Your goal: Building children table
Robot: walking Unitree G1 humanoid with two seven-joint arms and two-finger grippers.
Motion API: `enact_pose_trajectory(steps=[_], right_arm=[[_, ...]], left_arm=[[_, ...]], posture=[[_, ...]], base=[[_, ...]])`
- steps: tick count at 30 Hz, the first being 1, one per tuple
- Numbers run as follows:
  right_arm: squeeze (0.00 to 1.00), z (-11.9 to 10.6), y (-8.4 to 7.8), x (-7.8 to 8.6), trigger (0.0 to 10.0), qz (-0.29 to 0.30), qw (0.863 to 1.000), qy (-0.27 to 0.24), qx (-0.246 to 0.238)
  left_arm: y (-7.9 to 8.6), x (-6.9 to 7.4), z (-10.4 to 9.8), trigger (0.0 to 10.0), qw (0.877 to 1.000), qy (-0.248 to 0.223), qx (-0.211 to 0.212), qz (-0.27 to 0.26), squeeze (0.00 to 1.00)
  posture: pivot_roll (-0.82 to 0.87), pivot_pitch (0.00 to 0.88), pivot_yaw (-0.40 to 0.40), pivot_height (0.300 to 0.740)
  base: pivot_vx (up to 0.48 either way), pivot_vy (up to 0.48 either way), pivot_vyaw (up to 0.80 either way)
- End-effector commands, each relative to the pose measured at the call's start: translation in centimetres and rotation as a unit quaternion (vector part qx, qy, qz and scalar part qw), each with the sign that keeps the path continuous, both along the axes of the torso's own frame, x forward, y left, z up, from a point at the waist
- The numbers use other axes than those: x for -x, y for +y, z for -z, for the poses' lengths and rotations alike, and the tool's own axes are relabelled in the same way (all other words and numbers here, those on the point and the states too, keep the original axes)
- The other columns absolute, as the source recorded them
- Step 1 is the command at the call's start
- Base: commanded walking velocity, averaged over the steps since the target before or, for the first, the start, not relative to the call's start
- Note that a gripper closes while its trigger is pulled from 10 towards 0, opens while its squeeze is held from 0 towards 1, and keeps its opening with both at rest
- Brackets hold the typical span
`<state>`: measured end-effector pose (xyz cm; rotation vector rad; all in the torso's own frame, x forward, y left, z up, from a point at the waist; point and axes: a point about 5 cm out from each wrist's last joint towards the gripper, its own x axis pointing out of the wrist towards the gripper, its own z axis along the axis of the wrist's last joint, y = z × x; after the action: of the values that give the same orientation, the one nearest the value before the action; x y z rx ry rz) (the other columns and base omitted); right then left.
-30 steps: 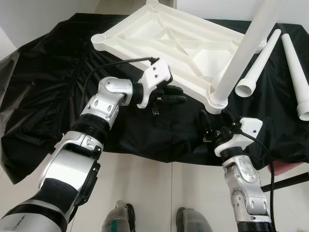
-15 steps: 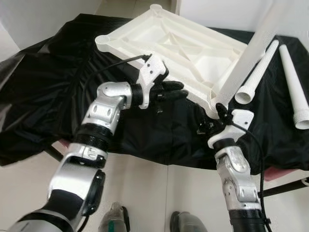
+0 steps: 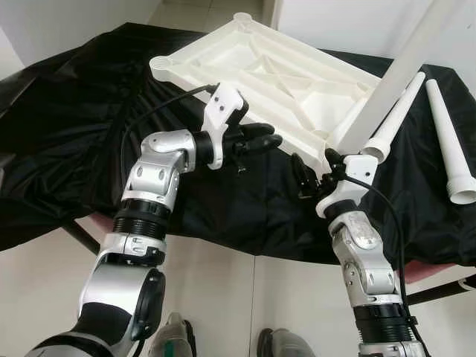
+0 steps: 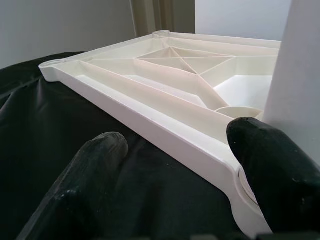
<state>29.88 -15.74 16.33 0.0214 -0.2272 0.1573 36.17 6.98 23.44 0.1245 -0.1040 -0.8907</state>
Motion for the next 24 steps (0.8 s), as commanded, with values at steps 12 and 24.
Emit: enact_pose_trajectory(steps=[12,24], right_arm=[[0.00,0.7,-0.2,0.2,10.0,-0.003,1.000,0.007,0.013],[0.00,1.7,-0.1,0.3,10.0,0.012,1.000,0.018,0.009]], left_arm=[[3.6,-1.1,1.2,10.0,0.965,0.041,0.042,-0.254,0.00],[2.8,0.3,1.8,10.0,0.950,0.011,0.067,-0.304,0.00]], posture=[[0.03,0.060,-0.020,0.740],[0.05,0.052,-0.039,0.740]], base=[[0.000,0.000,0.00],[0.000,0.000,0.00]])
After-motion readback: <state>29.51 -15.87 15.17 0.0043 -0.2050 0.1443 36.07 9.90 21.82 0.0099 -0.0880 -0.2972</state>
